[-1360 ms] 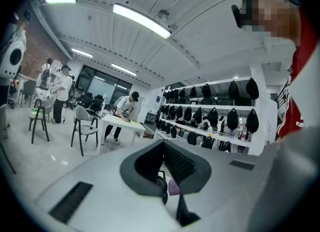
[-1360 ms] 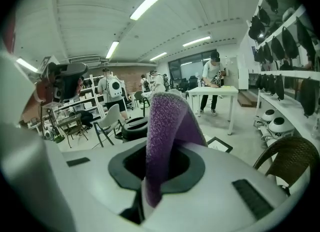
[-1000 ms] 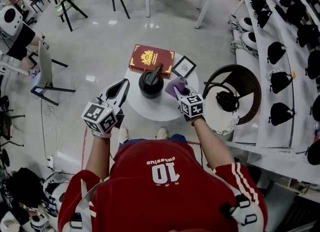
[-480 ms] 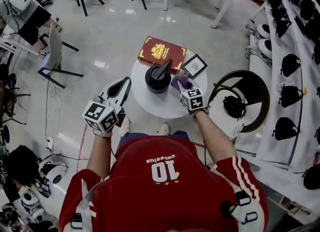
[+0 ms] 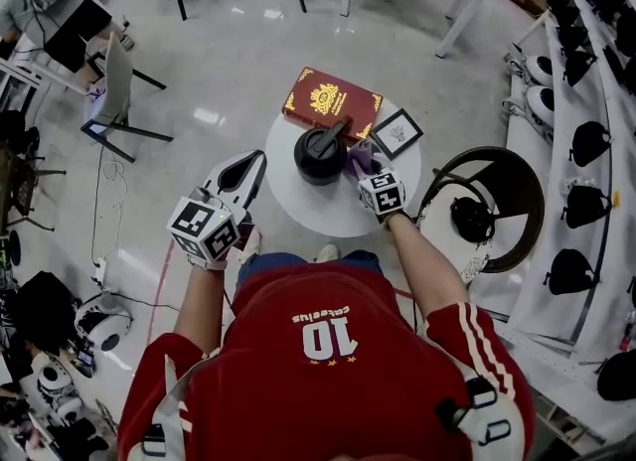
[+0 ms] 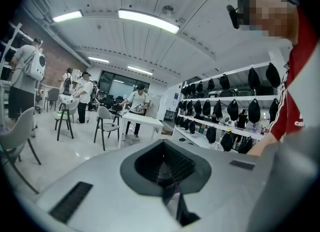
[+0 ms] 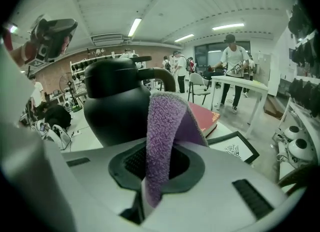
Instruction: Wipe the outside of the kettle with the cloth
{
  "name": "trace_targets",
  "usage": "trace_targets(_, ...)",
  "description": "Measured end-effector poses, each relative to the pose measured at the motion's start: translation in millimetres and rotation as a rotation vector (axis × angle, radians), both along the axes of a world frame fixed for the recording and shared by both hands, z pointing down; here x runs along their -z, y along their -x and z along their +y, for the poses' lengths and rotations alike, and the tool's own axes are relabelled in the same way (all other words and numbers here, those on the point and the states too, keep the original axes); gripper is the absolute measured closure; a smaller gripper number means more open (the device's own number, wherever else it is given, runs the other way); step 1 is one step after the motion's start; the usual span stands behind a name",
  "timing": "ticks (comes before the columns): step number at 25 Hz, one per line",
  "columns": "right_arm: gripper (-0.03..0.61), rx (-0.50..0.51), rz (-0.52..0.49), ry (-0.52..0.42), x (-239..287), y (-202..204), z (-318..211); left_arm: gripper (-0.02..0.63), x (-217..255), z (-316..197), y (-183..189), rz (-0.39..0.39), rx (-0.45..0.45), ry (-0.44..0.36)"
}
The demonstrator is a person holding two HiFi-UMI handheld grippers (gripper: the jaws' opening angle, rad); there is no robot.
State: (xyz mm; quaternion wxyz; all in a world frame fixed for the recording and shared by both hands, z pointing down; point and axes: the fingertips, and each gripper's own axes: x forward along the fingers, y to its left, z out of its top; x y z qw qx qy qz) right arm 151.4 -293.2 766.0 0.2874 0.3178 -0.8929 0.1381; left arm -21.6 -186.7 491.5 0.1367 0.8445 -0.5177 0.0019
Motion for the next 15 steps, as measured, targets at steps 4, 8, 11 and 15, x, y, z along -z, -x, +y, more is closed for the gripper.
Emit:
trace_targets(4, 0.534, 0.039, 0.01, 0.015, -10, 4, 10, 0.607, -3, 2, 4, 0.004, 0.023, 0.002)
trace_targets(8, 0.534, 0.067, 0.026, 0.028, -15, 7, 21, 0.607, -4, 7, 6, 0.013, 0.029, -0.001)
trace_targets(11, 0.534, 0.071, 0.034, 0.039, -14, 8, 26, 0.607, -1, 9, 7, 0.018, 0.027, -0.007)
trace_targets(15, 0.534, 0.066, 0.035, 0.05, -12, 10, 36, 0.607, 5, 13, 11, 0.016, 0.022, -0.015)
